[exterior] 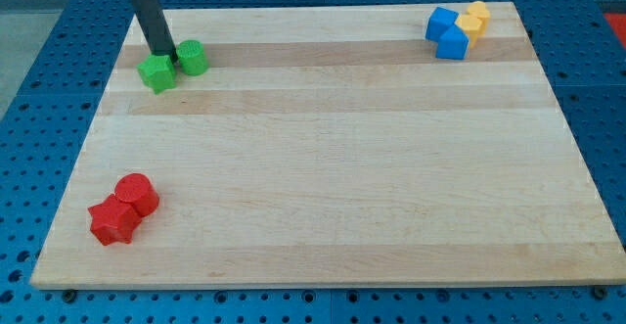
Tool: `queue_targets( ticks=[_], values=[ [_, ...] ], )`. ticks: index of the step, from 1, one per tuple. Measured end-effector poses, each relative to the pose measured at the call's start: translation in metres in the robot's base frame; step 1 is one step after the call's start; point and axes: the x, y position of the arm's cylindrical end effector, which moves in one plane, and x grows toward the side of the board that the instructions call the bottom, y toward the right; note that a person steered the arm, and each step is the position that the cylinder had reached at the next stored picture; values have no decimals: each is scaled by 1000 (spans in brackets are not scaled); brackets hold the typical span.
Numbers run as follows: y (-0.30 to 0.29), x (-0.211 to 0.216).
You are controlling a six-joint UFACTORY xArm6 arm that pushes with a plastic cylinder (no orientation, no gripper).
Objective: Slide the green circle closer to green star
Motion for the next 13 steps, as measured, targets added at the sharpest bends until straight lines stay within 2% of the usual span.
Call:
queue_targets(
  ticks=[1, 2, 4, 5, 6, 9, 13],
  values=[
    [-1, 20],
    [-2, 17],
    [-16, -17],
    [8, -36],
    [35, -36],
    [67, -37],
    [67, 26]
  ],
)
